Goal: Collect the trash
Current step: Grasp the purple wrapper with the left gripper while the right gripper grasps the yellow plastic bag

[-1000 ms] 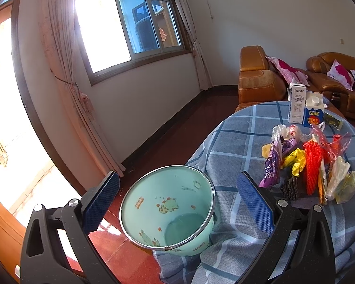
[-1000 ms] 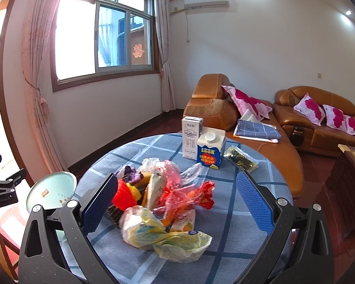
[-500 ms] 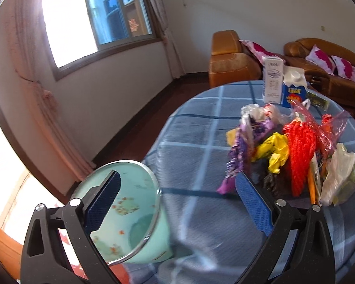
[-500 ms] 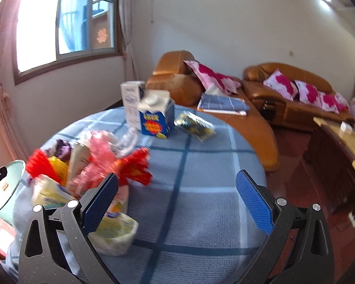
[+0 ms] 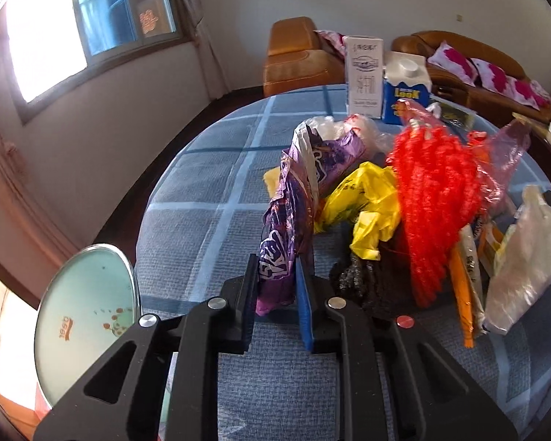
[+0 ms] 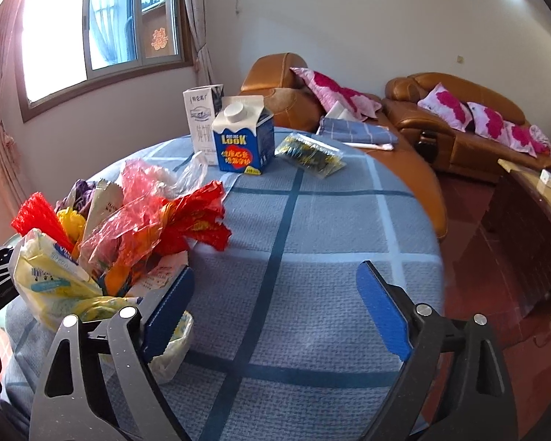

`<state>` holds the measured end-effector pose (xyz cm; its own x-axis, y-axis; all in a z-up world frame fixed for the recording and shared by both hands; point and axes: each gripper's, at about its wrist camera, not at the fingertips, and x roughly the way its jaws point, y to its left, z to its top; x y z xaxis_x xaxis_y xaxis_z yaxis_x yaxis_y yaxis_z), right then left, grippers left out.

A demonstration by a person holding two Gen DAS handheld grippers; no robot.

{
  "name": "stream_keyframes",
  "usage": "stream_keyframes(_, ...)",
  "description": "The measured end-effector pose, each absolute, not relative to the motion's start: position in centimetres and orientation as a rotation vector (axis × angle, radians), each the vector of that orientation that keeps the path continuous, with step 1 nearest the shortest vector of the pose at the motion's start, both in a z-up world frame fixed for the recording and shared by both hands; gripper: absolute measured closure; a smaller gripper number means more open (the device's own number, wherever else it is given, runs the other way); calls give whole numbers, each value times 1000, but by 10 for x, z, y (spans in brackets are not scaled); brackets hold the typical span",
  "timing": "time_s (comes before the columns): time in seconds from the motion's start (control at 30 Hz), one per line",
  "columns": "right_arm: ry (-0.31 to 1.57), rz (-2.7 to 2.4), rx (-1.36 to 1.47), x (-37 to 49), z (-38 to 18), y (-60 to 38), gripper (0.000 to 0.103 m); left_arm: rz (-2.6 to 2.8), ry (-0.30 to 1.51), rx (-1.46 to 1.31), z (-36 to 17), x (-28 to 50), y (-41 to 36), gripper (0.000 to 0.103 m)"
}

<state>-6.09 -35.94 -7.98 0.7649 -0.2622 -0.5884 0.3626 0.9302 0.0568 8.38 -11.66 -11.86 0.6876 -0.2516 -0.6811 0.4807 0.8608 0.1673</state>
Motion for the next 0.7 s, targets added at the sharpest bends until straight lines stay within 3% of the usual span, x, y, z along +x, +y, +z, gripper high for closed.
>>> stream_keyframes(0.4,614,-217,145,-78,-76,-326,27,-385,641,360,-81,34,-67,85)
stream_keyframes(0.47,651,-172,159,-74,-83,-321,39,-375,641,359,-80,27,-59,85)
stream_keyframes(0.6,705,-92,208,-67,-94,-316,52,-368,645,352,-79,21,-50,85)
stream_keyframes(0.67,718,-57,231,-66,-97,-315,73,-369,643,342,-77,22,-49,85)
stream_keyframes(0.7,725,-44,232,-66,-97,-314,74,-370,639,343,-76,22,-50,85)
